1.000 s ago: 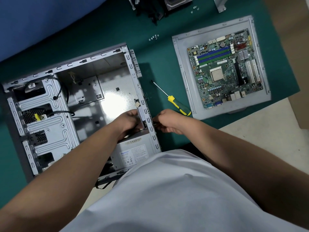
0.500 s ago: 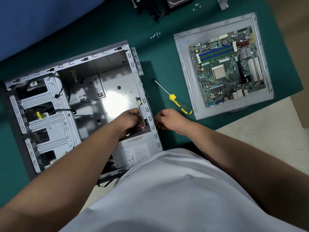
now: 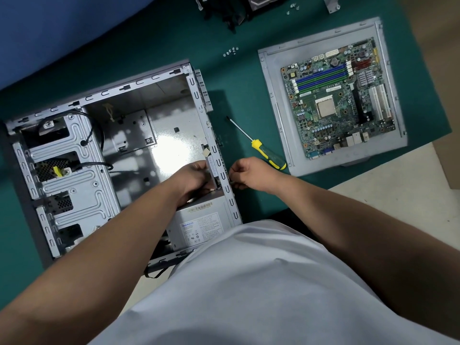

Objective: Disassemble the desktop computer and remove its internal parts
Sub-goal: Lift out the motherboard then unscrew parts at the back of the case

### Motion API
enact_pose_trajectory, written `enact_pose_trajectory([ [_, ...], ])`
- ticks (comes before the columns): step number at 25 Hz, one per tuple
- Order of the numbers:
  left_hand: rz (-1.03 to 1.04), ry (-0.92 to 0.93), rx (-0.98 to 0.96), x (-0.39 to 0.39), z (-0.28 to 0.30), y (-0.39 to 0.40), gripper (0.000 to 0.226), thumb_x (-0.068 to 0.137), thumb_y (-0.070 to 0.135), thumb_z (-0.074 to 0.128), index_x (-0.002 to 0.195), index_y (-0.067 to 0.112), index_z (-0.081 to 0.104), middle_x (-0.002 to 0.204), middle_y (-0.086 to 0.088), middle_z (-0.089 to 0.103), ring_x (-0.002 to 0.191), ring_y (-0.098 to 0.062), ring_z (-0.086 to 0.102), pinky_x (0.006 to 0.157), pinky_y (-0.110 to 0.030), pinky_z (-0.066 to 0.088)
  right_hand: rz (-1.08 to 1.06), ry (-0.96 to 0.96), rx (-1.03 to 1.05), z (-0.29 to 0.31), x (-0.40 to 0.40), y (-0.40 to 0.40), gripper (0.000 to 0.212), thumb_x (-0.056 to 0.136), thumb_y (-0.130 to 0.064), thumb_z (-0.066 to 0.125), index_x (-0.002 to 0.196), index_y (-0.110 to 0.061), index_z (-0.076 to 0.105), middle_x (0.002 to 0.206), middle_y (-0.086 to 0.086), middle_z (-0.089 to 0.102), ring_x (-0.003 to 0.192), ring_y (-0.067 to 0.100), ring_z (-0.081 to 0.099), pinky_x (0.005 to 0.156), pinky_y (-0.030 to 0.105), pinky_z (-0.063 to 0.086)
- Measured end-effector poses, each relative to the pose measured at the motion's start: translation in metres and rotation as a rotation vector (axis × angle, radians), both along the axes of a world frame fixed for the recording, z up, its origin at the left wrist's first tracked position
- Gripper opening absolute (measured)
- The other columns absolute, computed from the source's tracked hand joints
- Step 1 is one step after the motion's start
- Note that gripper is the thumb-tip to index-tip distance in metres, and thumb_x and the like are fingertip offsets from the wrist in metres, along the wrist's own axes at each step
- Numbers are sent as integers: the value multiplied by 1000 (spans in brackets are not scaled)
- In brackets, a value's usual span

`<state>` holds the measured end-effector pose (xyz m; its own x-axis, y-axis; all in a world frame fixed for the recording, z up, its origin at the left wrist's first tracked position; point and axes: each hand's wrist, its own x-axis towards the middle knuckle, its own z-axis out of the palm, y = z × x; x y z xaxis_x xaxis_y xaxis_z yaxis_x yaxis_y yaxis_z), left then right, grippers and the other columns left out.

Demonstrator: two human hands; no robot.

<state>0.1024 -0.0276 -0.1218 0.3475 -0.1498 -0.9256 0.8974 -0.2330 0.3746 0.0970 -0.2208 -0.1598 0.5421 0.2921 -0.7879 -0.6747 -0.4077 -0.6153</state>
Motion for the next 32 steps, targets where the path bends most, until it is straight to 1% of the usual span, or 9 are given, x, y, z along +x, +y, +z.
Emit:
enact_pose_trajectory([
  [2,7,-11,-15,0,1,0,30,100,-9,51,88,10,71,72,-6,77,58,-11,72,51,-20,55,-26,-7,7,-1,-2,1,7,96,3,61,101,5,64,85,18,65,55,11,58,53,17,48],
  [5,-13,-26,-9,0,0,0,29,100,-8,50,90,11,70,72,-4,77,58,-10,72,51,-20,55,-73,23,-5,-3,-4,2,5,97,-1,63,100,2,65,88,19,65,59,14,58,54,18,49],
  [11,-35,-29,-14,0,0,1,30,101,-7,50,90,11,71,74,-5,78,60,-11,73,56,-21,59,-69,92,-42,-3,6,3,10,94,-8,69,85,-10,67,83,10,70,66,16,65,67,26,60],
  [14,-18,-24,-10,-1,-1,0,30,102,-7,48,90,10,71,74,-5,77,60,-11,73,55,-22,58,-180,134,-29,1,1,0,13,92,-1,65,84,-11,65,79,9,67,65,16,61,69,28,55],
  [18,-33,-21,-1,-1,-4,1,32,104,-5,45,92,11,69,74,-3,78,62,-9,73,66,-26,57,-281,98,35,17,11,-11,19,93,3,58,90,-11,72,78,7,65,64,13,56,67,23,52],
  [21,-37,-33,4,-1,-4,1,35,105,-5,41,90,11,68,69,-2,76,55,-7,70,51,-17,54,-364,46,51,28,33,-20,19,94,5,59,89,-7,73,76,7,69,65,11,62,66,20,55],
  [24,-12,-32,-5,-2,-8,3,33,105,-5,43,88,8,68,70,-6,75,53,-9,69,49,-18,53,-434,-11,-6,35,57,-26,15,93,8,61,89,-5,67,81,13,70,65,15,65,66,19,59],
  [28,-31,-40,5,-2,-18,7,26,107,-1,42,102,2,67,78,-12,77,61,-14,71,56,-24,56,-376,-155,-160,36,102,-36,11,90,7,65,87,-4,68,86,16,73,71,20,70,80,34,64],
  [32,-90,-45,54,-2,-23,8,38,102,-11,37,88,9,66,73,-7,76,58,-11,70,62,-25,54,-265,-326,-384,25,166,-41,3,88,-6,70,87,-8,68,81,11,76,69,20,73,80,47,63],
])
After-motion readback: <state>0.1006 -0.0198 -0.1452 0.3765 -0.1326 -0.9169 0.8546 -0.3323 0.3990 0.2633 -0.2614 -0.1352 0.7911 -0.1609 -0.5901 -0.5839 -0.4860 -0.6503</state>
